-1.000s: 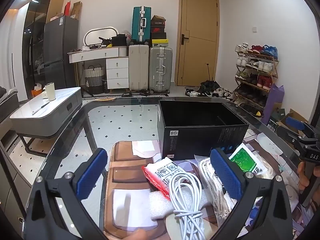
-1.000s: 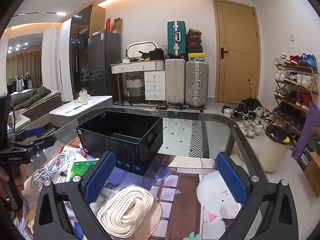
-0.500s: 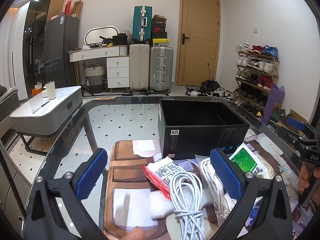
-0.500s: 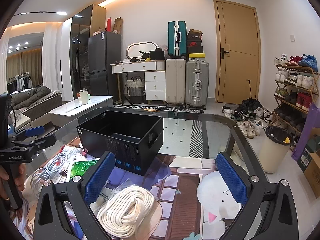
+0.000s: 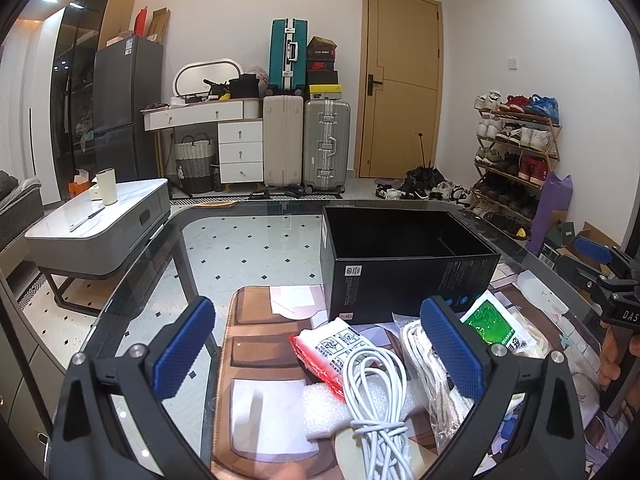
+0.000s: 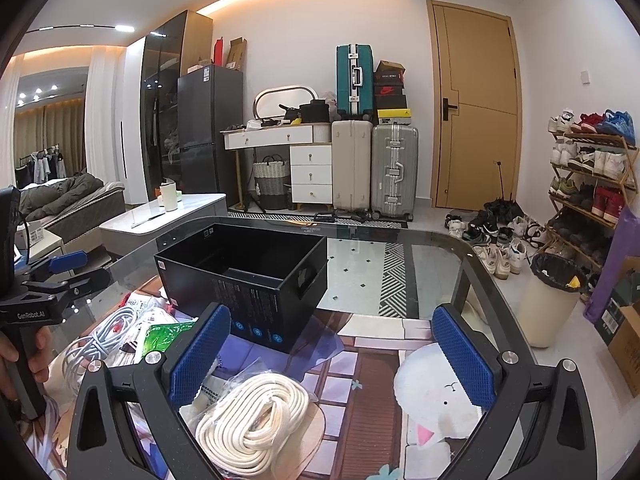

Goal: Organize soft objects

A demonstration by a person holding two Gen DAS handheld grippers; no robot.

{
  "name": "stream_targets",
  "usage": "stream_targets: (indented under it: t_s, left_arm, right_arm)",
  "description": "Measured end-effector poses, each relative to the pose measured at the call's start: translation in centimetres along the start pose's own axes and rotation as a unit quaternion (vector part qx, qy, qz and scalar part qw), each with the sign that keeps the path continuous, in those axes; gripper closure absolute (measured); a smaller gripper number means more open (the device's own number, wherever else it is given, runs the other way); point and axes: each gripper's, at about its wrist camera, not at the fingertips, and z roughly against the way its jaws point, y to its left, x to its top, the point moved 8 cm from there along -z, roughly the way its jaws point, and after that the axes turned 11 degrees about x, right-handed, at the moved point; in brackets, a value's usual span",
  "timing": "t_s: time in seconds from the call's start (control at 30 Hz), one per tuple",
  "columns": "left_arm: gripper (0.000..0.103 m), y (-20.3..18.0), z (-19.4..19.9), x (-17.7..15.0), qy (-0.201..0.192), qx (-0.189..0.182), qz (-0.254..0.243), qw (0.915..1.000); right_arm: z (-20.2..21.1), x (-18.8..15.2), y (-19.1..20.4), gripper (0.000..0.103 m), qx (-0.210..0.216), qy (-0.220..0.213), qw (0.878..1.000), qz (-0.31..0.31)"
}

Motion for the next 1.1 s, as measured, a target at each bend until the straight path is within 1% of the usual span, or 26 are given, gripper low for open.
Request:
stream_targets:
  t_s: [0.17, 0.3, 1.1]
  left_arm:
    - [0.000, -0.21, 0.37, 0.06, -0.008, -0.002, -0.004, 1.0000]
    - [0.000, -0.32, 0.45, 0.08, -0.009, -0.011, -0.004, 0.9999]
    - [0.000, -0.55, 0.88, 0.19, -0.018, -0.011, -0.008, 0.9997]
  right_arm:
    - [0.34, 0.12, -0.07, 0.000, -0.002, -0.007, 1.000, -0.002]
    - [0.35, 0.13, -0.31, 0.000, -0.008, -0.008, 1.000, -0.006]
    - [0.15, 0.16, -0.26, 0.000, -0.004, -0.005, 1.000, -0.006]
